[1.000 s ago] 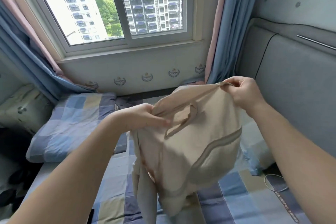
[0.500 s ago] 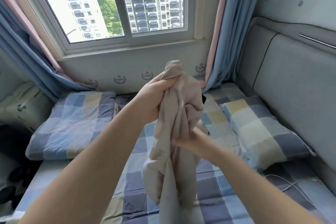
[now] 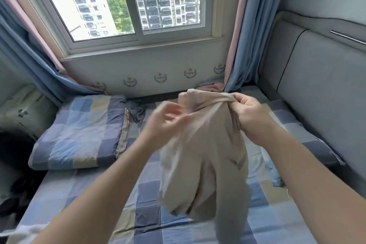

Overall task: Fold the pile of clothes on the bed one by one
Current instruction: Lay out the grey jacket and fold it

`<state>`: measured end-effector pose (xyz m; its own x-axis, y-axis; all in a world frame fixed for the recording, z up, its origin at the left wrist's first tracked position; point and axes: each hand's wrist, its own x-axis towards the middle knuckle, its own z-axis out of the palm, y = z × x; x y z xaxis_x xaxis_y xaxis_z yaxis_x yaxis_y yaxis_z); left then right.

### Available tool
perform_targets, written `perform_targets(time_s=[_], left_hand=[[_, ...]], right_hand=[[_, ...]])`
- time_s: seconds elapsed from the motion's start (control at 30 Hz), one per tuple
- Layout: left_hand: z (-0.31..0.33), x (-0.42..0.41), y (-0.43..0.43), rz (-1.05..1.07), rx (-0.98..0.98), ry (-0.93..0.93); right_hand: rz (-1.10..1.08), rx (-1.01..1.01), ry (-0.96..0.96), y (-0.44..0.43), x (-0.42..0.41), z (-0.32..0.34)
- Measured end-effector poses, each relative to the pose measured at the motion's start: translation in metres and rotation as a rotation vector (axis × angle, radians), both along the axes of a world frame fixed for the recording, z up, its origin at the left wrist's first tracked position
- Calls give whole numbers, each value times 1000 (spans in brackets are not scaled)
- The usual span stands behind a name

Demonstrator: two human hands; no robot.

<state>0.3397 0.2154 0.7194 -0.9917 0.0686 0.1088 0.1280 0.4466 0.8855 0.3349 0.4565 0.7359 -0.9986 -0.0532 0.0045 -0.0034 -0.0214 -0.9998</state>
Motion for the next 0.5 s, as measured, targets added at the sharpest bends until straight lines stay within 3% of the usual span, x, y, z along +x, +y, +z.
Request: perform_targets(time_s=[0.07,0.1,0.2,0.33,0.5], left_hand=[[-6,17,26,-332,18,-146],[-12,19,34,-363,-11,-123],[-20,8,31,-176,-92,81],[0,-7,10,-82,-254,311],[29,-25,-7,88,-398,526]], right_hand=[[27,-62,6,-7,-3,9],[41,-78,6,-9,-4,11],[18,-58,32,-4,-6,17],[-64,179,121,16,-13,13],[61,230,56,22,-14,16]])
